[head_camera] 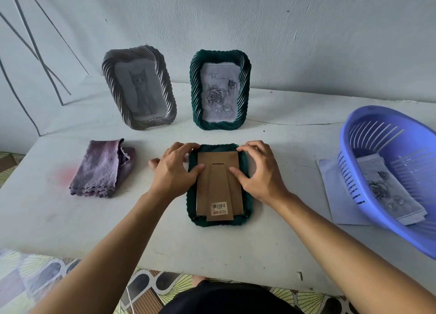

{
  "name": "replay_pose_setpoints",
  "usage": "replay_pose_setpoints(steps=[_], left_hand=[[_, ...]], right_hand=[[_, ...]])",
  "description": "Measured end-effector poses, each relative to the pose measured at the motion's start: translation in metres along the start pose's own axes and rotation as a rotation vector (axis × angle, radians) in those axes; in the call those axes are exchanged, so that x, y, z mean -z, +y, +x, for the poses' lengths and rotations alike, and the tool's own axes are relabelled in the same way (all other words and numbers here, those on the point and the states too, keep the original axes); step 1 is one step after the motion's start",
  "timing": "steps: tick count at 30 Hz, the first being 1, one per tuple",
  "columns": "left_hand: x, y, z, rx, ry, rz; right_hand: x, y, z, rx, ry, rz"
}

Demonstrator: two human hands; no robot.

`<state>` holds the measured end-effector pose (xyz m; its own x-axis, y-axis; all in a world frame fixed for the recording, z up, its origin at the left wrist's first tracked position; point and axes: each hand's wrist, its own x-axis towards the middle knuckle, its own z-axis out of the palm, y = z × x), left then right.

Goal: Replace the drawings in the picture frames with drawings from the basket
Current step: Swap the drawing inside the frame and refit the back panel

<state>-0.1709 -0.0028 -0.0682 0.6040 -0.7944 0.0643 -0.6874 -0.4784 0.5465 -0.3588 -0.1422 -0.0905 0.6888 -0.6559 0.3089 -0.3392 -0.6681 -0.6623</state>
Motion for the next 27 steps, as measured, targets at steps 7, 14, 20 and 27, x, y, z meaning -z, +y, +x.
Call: replay_pose_setpoints(steps=[7, 14, 20, 27], left_hand=[[0.001, -0.0004, 0.0008, 0.055, -0.023, -0.074], [0.0006, 0.0022, -0.0008, 0.093, -0.027, -0.106], [0.0004, 0.0017, -0.003, 0.073, -0.036, -0.104], [-0.0008, 0.0007, -0.0014, 0.08, -0.033, -0.13]], right_hand=[[0.0001, 0.0001, -0.0007, -0.007, 0.008, 0.024], [0.0009, -0.0025, -0.0023, -0.027, -0.013, 0.018], [0.0019, -0.0053, -0.0032, -0.022, -0.025, -0.022], [0.0032, -0.0071, -0.0028, -0.052, -0.027, 0.002]])
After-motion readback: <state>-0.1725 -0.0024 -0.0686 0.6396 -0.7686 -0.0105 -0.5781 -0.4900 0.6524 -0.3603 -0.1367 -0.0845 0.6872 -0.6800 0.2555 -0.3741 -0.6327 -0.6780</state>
